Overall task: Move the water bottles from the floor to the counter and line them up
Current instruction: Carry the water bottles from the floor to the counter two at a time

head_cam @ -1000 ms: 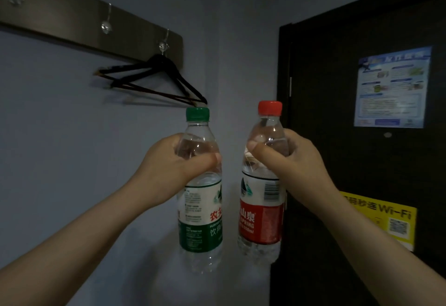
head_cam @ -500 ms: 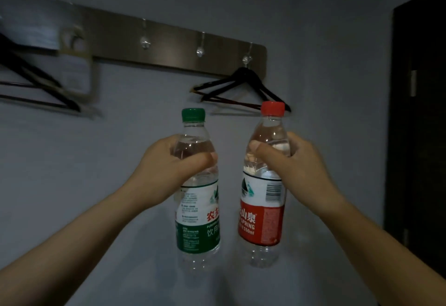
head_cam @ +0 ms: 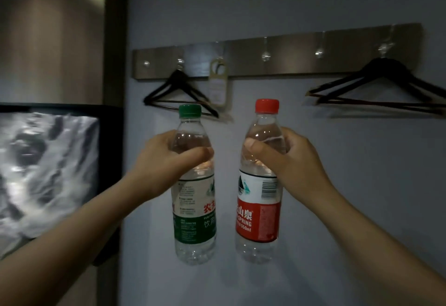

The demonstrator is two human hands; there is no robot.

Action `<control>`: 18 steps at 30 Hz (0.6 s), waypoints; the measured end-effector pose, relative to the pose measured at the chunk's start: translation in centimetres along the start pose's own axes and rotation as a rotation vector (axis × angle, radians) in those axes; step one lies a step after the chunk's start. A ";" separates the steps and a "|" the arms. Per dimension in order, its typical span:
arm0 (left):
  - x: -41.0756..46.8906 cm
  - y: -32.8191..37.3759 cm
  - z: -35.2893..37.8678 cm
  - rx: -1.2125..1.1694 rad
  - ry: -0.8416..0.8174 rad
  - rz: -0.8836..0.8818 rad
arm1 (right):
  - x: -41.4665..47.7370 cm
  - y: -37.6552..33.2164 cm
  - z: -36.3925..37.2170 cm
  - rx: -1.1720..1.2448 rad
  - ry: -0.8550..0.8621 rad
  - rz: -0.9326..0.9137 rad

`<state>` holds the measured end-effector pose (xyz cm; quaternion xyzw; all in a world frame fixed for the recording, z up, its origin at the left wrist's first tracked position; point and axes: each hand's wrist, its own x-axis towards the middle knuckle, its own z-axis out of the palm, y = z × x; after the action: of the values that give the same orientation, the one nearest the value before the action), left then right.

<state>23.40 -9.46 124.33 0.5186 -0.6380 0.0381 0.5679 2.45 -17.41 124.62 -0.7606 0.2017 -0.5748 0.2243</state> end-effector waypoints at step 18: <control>-12.0 -3.1 -28.3 0.454 0.263 -0.181 | -1.3 -11.0 28.8 0.502 -0.367 -0.134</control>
<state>42.75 14.63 123.45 0.6780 -0.4850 0.1961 0.5163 30.39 -4.52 123.04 -0.7842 -0.0406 -0.4733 0.3993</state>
